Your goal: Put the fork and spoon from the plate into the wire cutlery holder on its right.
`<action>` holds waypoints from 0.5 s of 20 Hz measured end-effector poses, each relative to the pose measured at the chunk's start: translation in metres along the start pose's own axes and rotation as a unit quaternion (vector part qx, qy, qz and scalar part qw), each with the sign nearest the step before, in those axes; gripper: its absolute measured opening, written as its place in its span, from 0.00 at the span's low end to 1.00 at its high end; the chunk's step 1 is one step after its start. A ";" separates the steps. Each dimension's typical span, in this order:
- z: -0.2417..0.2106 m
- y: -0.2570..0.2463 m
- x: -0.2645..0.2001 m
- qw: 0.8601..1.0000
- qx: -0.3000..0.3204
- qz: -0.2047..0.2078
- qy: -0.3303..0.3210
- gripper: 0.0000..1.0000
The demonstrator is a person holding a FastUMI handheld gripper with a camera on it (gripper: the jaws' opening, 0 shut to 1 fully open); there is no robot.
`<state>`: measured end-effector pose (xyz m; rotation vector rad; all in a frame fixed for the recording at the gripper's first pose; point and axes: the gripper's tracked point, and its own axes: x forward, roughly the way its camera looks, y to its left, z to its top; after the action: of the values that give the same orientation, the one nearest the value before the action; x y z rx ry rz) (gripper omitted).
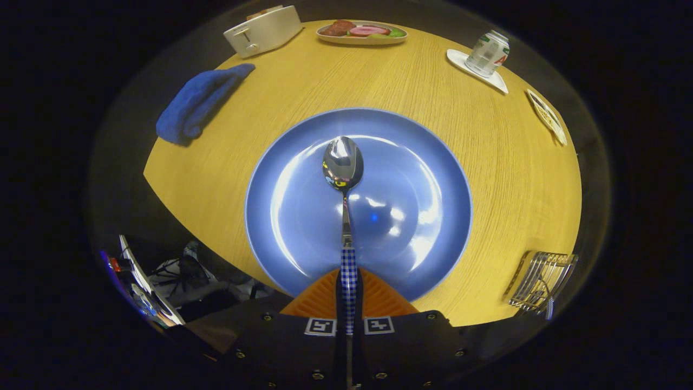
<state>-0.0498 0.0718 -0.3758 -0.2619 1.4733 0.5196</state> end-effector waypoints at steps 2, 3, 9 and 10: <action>-0.005 -0.017 -0.018 0.999 -0.027 -0.017 0.006 0.04; -0.006 -0.026 -0.028 0.999 -0.032 -0.027 0.005 0.05; -0.025 -0.060 -0.069 0.999 -0.012 -0.035 0.008 0.04; -0.026 -0.066 -0.076 0.999 -0.006 -0.038 0.006 0.05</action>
<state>-0.0421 -0.0106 -0.3132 -0.3304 1.4662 0.4657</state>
